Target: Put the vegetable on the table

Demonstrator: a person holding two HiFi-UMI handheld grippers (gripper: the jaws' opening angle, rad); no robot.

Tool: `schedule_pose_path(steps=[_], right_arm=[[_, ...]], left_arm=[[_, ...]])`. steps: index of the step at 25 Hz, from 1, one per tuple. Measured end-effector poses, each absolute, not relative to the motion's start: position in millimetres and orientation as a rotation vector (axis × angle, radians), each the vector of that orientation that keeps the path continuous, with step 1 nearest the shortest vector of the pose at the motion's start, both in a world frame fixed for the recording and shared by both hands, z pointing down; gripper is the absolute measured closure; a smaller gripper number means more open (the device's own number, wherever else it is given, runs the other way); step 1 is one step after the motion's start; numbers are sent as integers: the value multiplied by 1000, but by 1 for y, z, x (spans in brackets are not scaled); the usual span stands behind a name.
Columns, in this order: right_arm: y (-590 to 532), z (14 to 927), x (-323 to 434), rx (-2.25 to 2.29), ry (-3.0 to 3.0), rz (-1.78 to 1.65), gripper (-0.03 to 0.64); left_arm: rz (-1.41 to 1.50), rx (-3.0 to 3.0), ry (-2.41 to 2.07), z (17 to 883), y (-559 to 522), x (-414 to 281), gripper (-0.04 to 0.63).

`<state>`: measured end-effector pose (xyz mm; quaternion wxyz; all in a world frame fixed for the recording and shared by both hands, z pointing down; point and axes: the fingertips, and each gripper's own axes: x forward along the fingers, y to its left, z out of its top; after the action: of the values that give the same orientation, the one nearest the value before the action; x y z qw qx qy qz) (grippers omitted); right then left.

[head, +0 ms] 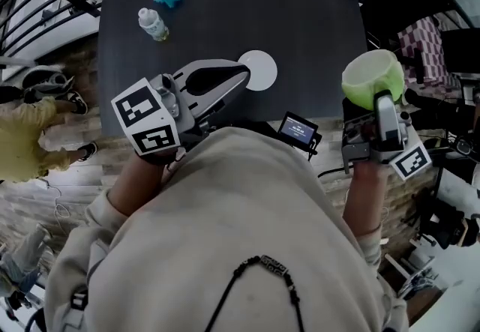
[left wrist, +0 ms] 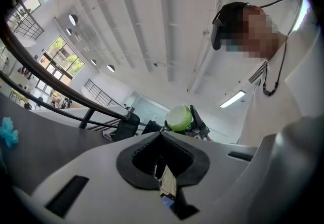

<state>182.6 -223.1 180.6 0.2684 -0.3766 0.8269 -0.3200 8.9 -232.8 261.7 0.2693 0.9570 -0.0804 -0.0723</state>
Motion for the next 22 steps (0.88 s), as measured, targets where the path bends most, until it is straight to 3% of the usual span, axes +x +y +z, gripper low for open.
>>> schedule_pose_path(steps=[22], right_arm=[[-304,189,179,-971,2468,-905,130]], left_arm=[[-197,2548,-429,271,-283,1,589]])
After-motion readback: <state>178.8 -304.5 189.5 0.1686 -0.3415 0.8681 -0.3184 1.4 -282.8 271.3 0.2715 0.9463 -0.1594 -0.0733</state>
